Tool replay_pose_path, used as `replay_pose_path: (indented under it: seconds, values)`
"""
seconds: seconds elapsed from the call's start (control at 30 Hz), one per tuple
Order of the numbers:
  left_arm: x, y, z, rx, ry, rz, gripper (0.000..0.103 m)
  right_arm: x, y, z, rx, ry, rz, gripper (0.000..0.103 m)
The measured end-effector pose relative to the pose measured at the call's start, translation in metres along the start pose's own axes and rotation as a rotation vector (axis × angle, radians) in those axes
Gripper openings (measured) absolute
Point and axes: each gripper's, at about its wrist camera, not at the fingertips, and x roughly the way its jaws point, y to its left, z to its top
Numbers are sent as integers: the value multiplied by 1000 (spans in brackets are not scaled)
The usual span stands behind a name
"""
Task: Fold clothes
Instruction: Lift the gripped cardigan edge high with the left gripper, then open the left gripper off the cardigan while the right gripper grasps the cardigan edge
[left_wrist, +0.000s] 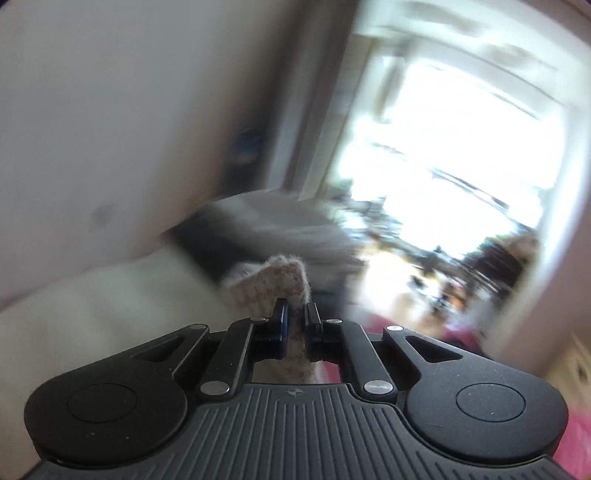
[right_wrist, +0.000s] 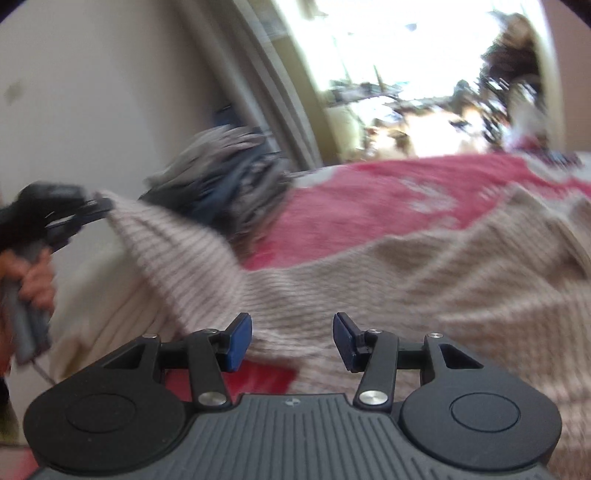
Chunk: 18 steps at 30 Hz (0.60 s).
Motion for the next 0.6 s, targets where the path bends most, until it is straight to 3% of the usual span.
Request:
replay_pose_path:
  seconds: [0.17,0.27,0.4,0.53,0.6]
  values:
    - [-39,-78,-44,194,29,-226,5,-26,-55,-1,205,-23,-11,52]
    - [-50,-110,-86,297,71,-313,5,-39,-91,-11,353,-35,4,52]
    - [-43,-133,-156,382,253,-380,6,-51,-134,-28,530,-40,17,53]
    - [-10,-133,-220,522,454,-421,11,-49,-166,-45,697,-20,47,54]
    - [-11,-123,-226,531,476,-440,17,-43,-170,-49,727,-6,71,55]
